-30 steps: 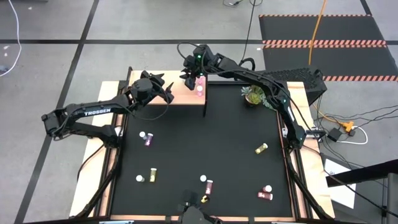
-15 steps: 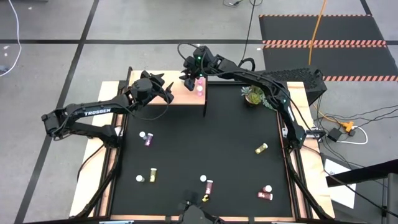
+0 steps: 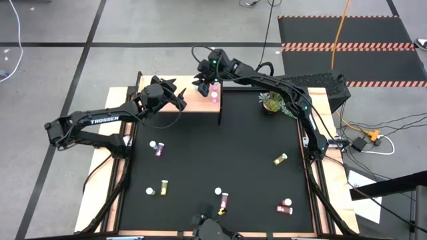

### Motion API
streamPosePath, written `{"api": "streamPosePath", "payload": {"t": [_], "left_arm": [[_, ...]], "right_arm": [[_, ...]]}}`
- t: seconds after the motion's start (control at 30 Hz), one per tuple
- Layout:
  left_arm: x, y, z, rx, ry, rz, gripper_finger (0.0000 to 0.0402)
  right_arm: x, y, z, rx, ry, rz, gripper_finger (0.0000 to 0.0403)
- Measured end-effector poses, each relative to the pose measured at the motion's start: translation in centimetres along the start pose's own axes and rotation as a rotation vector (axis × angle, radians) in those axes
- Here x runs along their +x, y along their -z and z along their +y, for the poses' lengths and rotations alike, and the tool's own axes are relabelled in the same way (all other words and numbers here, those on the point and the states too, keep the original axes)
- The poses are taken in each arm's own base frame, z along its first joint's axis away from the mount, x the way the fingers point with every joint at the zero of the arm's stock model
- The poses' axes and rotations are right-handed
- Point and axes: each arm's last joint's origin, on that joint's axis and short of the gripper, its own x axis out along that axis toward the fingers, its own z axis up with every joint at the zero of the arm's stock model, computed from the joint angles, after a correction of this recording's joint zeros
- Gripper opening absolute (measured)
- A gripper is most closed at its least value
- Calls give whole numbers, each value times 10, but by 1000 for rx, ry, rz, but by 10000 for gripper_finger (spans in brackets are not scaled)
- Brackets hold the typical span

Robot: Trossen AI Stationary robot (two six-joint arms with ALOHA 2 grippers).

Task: Pick and place medicine bottles onto shelf by color
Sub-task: Put the top right blue pill bottle on the shelf, then put the top yellow pill bottle on the shelf

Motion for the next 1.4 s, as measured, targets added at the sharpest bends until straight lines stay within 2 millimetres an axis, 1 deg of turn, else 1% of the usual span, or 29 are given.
{"api": "streamPosePath", "payload": {"t": [0.2, 0.37, 0.47, 0.6, 0.77, 0.97, 1.1, 1.2, 1.27, 1.33, 1.4], "left_arm": [[0, 0, 1, -1, -29, 4, 295], [-6, -3, 4, -20, -32, -5, 295], [-12, -5, 7, -68, -33, -10, 300], [-22, -4, 11, -95, -27, 19, 309], [-33, -5, 9, -109, 1, 35, 310], [-48, -7, -3, -81, 49, 35, 310], [-59, -9, -14, -77, 68, 70, 310], [-71, -17, -21, -74, 93, 99, 310], [-78, -23, -26, -78, 116, 118, 310], [-87, -27, -31, -86, 139, 131, 310], [-95, -31, -36, -118, 165, 131, 310]], "right_arm": [[0, -2, 0, -7, 0, -14, 141], [-3, -4, 1, -19, 0, -21, 142], [-9, -7, 1, -22, 3, -22, 142], [-18, -17, 3, -39, 7, -64, 142], [-28, -24, 4, -40, 11, -84, 142], [-56, -44, 19, -59, 2, -127, 142], [-87, -64, 33, -66, -35, -194, 142], [-113, -75, 48, -81, -66, -232, 142], [-125, -72, 60, -81, -82, -243, 142], [-133, -64, 74, -71, -109, -263, 142], [-143, -50, 88, -52, -130, -285, 142]]}}
